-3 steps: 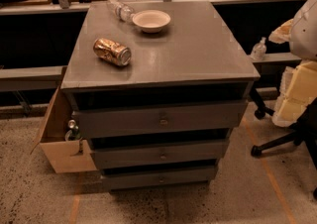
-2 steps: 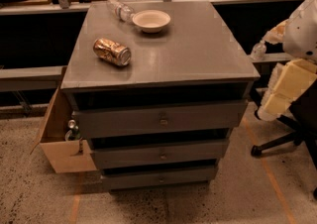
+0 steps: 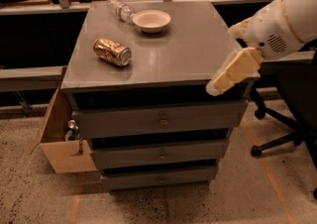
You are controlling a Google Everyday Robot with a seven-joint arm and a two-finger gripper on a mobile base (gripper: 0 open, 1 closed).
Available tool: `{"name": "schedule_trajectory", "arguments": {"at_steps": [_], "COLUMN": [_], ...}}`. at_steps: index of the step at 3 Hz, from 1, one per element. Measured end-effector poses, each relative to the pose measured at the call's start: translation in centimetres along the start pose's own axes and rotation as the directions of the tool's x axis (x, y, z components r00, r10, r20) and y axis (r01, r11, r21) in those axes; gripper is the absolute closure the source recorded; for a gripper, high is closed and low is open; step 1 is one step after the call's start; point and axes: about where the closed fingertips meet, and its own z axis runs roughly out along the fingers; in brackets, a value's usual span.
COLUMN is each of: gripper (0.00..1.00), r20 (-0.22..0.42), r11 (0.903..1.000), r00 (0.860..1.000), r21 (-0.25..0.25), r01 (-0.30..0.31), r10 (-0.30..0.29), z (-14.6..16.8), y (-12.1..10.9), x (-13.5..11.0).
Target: Move orange can near water bottle
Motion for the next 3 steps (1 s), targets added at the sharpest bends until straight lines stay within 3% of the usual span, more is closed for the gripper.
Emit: {"name": "schedule_trajectory", "arguments": {"at_steps": [1,2,3], "gripper": [0.00,0.00,0.00], "r20": [0.149,0.274,0.392], "r11": [0.9999,0.9984,0.9943], "r00": [0.989,0.961,0.918], "r21": [0.014,0.036,0.050], "r01": [-0.008,-0.044,-0.094], "r10": [0.006,0.032,0.067], "z": [2.7,5.7,7.5], "y": [0.5,1.2,0.6], "x": [-2.5,-4.5,-7.0]}}
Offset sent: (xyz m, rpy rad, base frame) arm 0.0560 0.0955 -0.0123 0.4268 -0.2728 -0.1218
